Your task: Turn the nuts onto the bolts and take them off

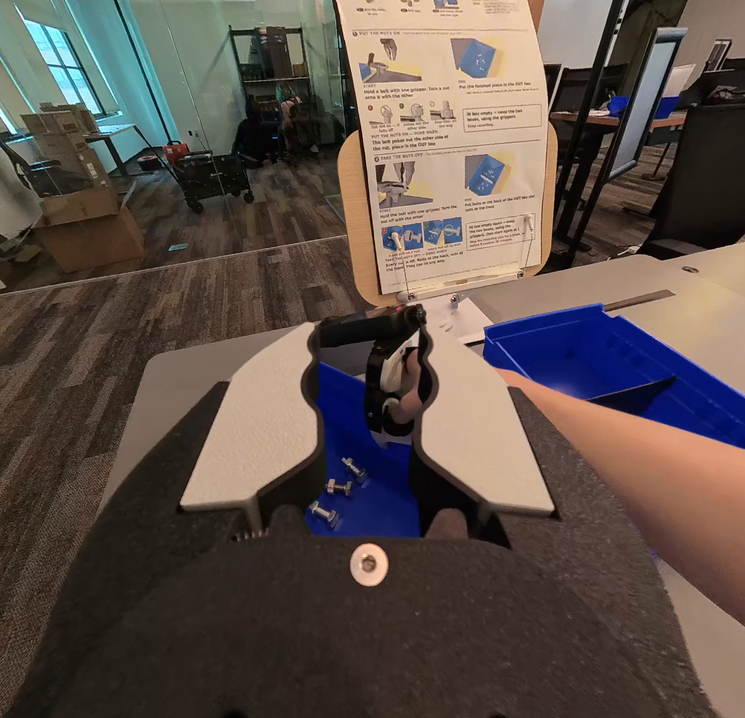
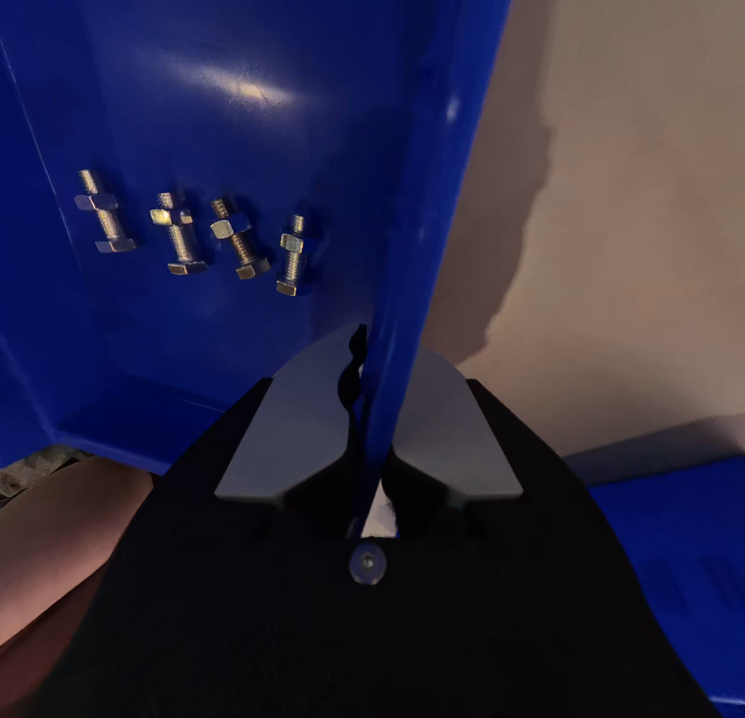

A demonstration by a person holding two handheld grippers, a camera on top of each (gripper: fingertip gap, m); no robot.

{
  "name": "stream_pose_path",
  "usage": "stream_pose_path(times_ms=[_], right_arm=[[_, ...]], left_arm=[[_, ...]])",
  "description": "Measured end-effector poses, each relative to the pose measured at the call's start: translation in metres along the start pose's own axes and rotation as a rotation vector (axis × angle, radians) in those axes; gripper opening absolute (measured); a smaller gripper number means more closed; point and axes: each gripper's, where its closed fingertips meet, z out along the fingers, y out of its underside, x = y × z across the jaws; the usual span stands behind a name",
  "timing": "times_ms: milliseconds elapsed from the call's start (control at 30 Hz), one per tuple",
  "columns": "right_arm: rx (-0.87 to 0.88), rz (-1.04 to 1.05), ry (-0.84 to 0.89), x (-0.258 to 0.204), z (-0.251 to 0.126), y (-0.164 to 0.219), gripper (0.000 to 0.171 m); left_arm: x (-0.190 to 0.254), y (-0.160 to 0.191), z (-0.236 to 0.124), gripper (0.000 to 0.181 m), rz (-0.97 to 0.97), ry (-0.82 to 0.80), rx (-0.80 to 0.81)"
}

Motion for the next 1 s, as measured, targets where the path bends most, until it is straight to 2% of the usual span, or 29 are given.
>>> stream_pose_path(times_ms=[267,333,367,467,500,567,667,767,833,933,1000], right_arm=[[0.077,0.005,0.036,0.0,0.003,-0.008,0.013],[0.226,-0.015,0.044,0.003,-0.02,-0.021,0.021],[0.335,-0.038,0.057,0.004,-0.039,-0.029,0.033],[0.663,-0.119,0.122,0.016,-0.115,-0.027,0.046],[0.73,-0.136,0.161,0.026,-0.138,-0.012,0.046],[0.753,-0.121,0.244,0.057,-0.166,0.038,0.056],[0.65,0.027,0.33,0.123,-0.17,0.141,0.06],[0.507,0.256,0.42,0.186,-0.151,0.247,0.06],[0.454,0.358,0.426,0.204,-0.133,0.294,0.06],[0.295,0.443,0.376,0.217,-0.092,0.34,0.06],[0.285,0.466,0.288,0.219,-0.071,0.343,0.053]], left_arm=[[0.008,0.011,0.009,0.052,0.026,0.028,-0.066],[0.008,0.013,0.009,0.054,0.027,0.03,-0.074],[0.008,0.012,0.009,0.055,0.025,0.03,-0.072],[0.01,0.008,0.005,0.055,0.018,0.038,-0.053],[0.012,0.007,0.004,0.055,0.013,0.044,-0.046],[0.019,0.005,0.003,0.055,0.015,0.065,-0.038],[0.03,0.004,0.006,0.056,0.029,0.099,-0.039],[0.036,0.006,0.012,0.057,0.038,0.112,-0.053],[0.038,0.007,0.015,0.059,0.041,0.102,-0.06],[0.042,0.011,0.019,0.059,0.054,0.102,-0.081],[0.043,0.014,0.022,0.06,0.067,0.098,-0.098]])
